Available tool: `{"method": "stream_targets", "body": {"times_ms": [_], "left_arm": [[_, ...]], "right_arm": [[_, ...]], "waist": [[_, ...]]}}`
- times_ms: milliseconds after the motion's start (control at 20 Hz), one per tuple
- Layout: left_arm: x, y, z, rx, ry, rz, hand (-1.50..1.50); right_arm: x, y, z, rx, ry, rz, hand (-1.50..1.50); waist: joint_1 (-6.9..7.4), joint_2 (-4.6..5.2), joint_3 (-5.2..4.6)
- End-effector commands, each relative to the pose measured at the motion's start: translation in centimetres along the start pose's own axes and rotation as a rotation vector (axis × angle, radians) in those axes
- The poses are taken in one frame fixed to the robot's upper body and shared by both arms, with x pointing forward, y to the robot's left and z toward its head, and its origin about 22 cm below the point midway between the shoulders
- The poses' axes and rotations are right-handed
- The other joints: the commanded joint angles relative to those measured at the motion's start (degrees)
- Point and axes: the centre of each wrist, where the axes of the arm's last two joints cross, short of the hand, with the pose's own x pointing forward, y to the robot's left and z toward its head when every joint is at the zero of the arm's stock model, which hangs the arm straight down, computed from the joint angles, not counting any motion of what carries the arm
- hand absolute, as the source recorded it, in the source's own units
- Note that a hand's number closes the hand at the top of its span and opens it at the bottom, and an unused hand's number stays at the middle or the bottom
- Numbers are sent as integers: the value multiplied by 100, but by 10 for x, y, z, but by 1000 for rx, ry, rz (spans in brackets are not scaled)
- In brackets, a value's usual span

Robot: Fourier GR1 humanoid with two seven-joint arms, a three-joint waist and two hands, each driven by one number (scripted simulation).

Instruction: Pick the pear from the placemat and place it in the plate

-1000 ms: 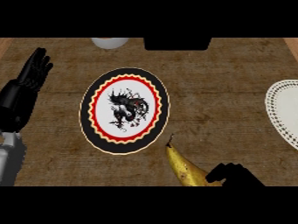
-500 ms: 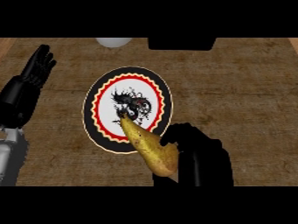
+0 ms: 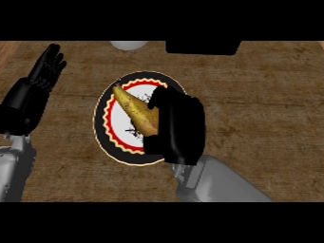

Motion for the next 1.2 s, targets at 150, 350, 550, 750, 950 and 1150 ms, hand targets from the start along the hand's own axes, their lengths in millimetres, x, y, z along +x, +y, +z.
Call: {"method": "stream_targets", "body": {"times_ms": [150, 350, 550, 750, 950, 1150], "left_arm": [[-3, 5, -5, -12, 1, 3, 0], [-7, -17, 0, -33, 5, 11, 0], [-2, -18, -5, -26, -15, 15, 0], [2, -17, -7, -56, -23, 29, 0], [8, -9, -12, -56, -37, 6, 0], [-6, -26, -13, -51, -19, 13, 0]], "right_arm": [[5, 42, -48, -2, 165, 7, 150], [7, 54, -69, 59, 178, 69, 150], [-21, 64, -82, 30, 294, -95, -150], [-23, 76, -81, 69, 292, -140, -150], [-21, 74, -89, -10, 220, -257, -150], [-14, 68, -93, -126, 182, -379, -150]], "waist": [[68, 33, -2], [165, 43, -1], [195, 67, 5], [317, 77, 5], [396, 105, 10], [277, 106, 7]]}}
